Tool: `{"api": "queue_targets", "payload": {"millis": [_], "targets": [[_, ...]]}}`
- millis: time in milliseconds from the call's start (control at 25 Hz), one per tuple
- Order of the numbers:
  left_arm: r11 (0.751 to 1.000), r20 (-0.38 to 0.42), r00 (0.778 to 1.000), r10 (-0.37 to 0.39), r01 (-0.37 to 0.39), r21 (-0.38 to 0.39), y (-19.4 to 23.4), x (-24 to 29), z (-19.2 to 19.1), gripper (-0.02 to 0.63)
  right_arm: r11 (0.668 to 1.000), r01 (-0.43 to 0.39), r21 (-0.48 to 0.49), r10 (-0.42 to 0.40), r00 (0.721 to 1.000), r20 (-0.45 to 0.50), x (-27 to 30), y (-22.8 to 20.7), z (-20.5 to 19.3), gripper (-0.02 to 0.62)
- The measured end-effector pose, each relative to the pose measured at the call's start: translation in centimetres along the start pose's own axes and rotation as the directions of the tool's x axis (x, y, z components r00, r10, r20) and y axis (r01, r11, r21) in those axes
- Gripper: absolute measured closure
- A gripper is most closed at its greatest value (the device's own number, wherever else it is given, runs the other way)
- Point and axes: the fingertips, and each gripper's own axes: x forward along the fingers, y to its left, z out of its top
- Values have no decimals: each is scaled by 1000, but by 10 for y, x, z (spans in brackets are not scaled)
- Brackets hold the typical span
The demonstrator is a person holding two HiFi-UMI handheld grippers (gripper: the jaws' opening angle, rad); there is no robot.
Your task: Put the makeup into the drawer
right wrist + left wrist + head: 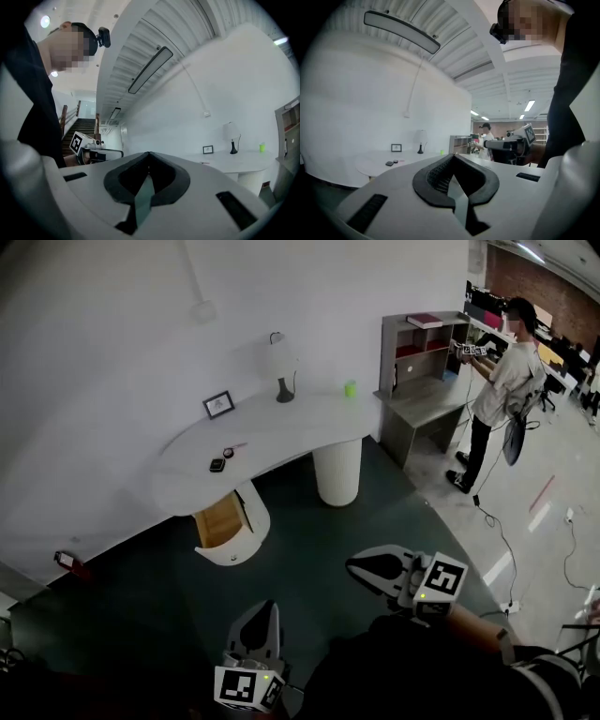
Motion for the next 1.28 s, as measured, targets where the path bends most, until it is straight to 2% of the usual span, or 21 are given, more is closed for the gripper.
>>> {"api": "queue_targets", "payload": {"millis": [200, 320, 480, 720, 920, 1040, 1280], "targets": [[1000, -7, 1000, 3, -3, -24, 20, -3, -9, 595, 1000, 3, 19, -3, 1000, -14, 13, 0, -6, 580], [1000, -8, 1000, 0, 0, -25, 29, 3, -12, 594, 998, 13, 62, -14, 1000, 2, 25, -11, -8, 578], [1000, -24, 1000, 6, -6, -19, 49, 21, -14, 594, 994, 3, 108, 0, 1000, -26, 51, -35, -14, 578], [997, -26, 997, 71, -71, -14, 102, 67, -3, 594, 987, -86, 137, 88, 996, -9, 104, -87, -15, 578], [994, -20, 993, 113, -113, -7, 148, 123, 21, 595, 977, -128, 169, 131, 991, -6, 149, -153, -4, 578], [991, -26, 990, 135, -135, 14, 172, 152, 33, 595, 973, -153, 172, 163, 986, -42, 175, -187, -3, 578], [976, -19, 976, 216, -217, -25, 226, 192, 47, 595, 946, -295, 137, 309, 946, -94, 220, -215, -11, 578]]}}
